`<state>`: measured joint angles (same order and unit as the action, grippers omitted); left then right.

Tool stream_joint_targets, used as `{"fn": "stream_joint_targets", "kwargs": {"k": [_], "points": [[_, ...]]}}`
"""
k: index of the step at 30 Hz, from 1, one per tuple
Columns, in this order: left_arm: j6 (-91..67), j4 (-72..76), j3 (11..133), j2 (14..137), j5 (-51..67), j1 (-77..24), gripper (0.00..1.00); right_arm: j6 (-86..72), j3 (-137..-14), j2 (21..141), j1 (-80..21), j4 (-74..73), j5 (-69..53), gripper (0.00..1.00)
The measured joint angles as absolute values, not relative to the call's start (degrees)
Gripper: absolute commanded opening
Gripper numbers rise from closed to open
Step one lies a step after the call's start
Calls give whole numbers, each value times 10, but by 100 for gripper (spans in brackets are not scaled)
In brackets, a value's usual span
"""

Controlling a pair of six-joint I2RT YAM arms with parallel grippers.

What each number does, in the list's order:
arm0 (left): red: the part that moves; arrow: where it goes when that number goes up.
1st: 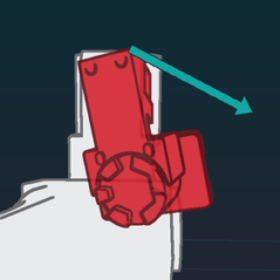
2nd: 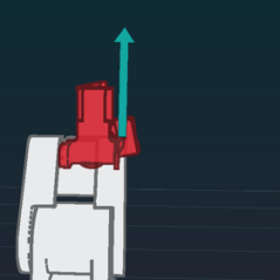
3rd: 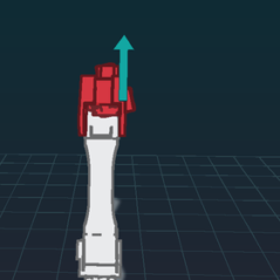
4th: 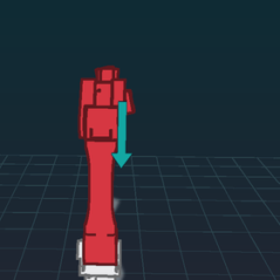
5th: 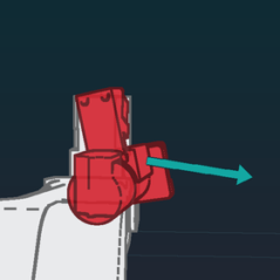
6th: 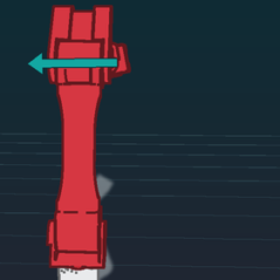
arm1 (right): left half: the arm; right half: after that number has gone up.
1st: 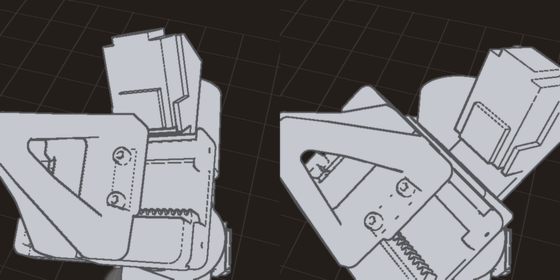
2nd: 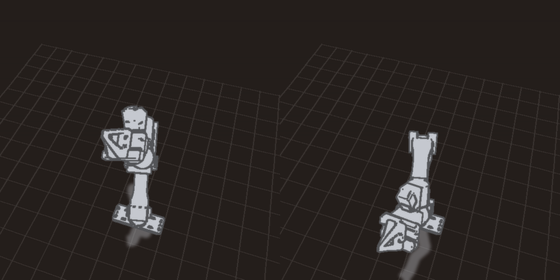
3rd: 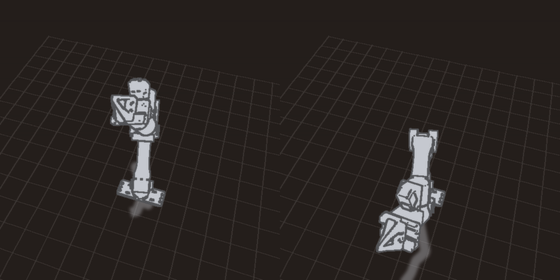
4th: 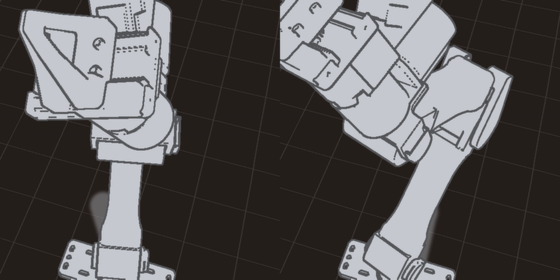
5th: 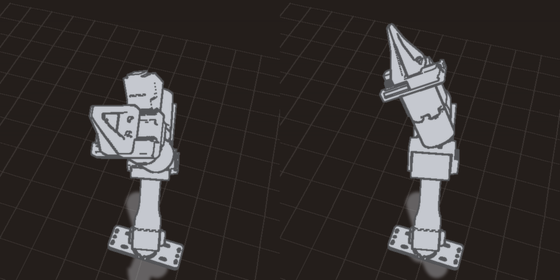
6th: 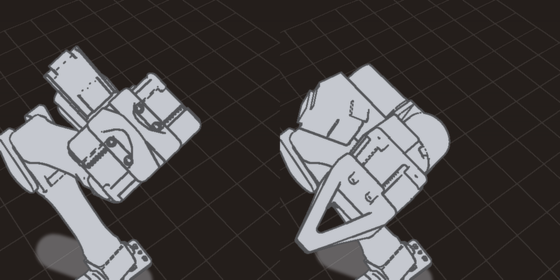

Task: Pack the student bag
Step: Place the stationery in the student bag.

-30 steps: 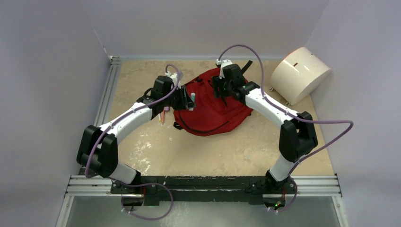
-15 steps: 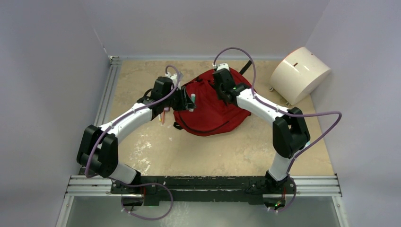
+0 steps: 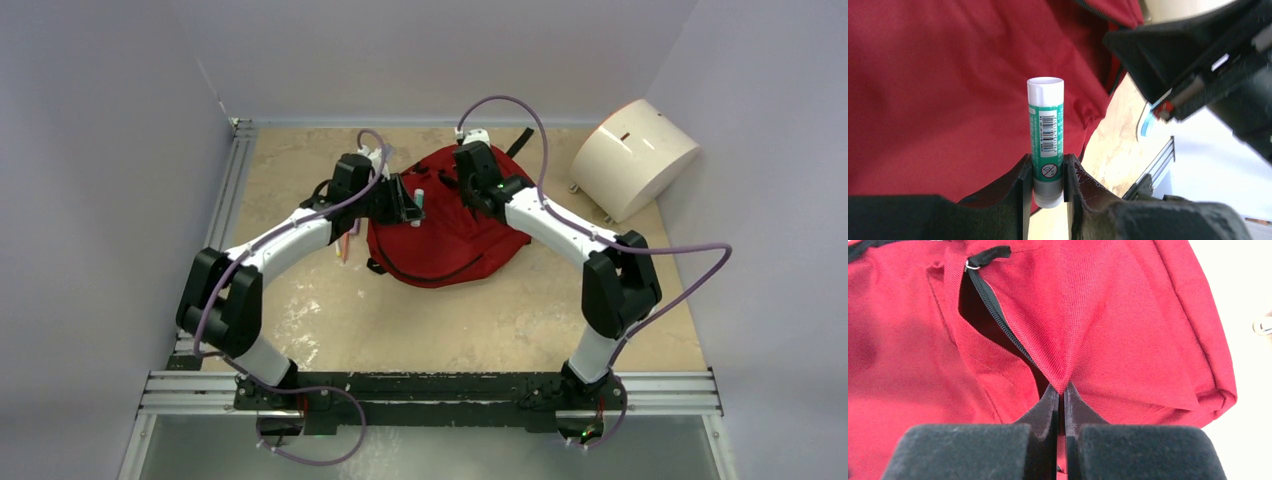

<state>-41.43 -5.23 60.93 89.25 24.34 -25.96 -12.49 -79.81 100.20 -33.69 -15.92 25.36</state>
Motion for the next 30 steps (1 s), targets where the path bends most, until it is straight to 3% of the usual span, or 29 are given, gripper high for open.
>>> {"fn": "stream_joint_targets", "kwargs": {"k": [11,30], "points": [[-486,5,733,1015,258,-286,0,-163,-785,965,-336,-151,179,0],[-520,7,738,1077,283,-298,0,-199,-753,932,-334,-107,154,0]]}}
